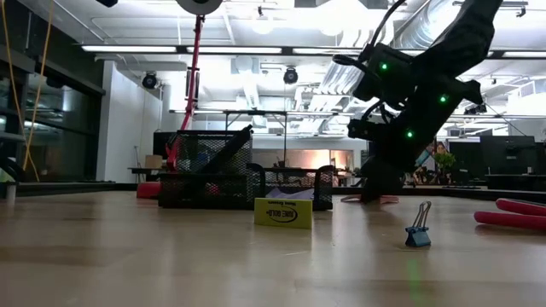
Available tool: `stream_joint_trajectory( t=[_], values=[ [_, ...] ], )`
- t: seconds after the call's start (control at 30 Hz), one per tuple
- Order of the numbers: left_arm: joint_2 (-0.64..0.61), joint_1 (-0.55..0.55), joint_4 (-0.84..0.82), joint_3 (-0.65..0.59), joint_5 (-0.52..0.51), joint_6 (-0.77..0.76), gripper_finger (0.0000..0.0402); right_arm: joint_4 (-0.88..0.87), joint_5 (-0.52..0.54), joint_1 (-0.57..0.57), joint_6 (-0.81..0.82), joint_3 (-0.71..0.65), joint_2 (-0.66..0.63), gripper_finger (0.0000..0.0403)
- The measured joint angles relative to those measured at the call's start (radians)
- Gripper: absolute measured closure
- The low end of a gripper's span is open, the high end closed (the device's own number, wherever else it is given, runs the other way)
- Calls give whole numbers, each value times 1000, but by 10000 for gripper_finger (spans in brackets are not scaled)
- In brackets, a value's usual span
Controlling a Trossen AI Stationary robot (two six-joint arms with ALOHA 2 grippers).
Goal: Pick and place office supplies into organizer
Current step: Put the pink sticky note into the desk organizer
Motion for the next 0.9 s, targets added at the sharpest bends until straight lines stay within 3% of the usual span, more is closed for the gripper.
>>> stream_joint_trajectory(
  t=[0.3,0.73,0.9],
  values=[
    [0,0,-5,0,0,0,401,-1,-34,-40,1,0,0,297],
    [0,0,-11,0,-8,0,401,-7,-50,-53,-2,-1,1,395],
    [0,0,-11,0,-10,0,401,-7,-43,-53,-2,-2,1,398]
  ],
)
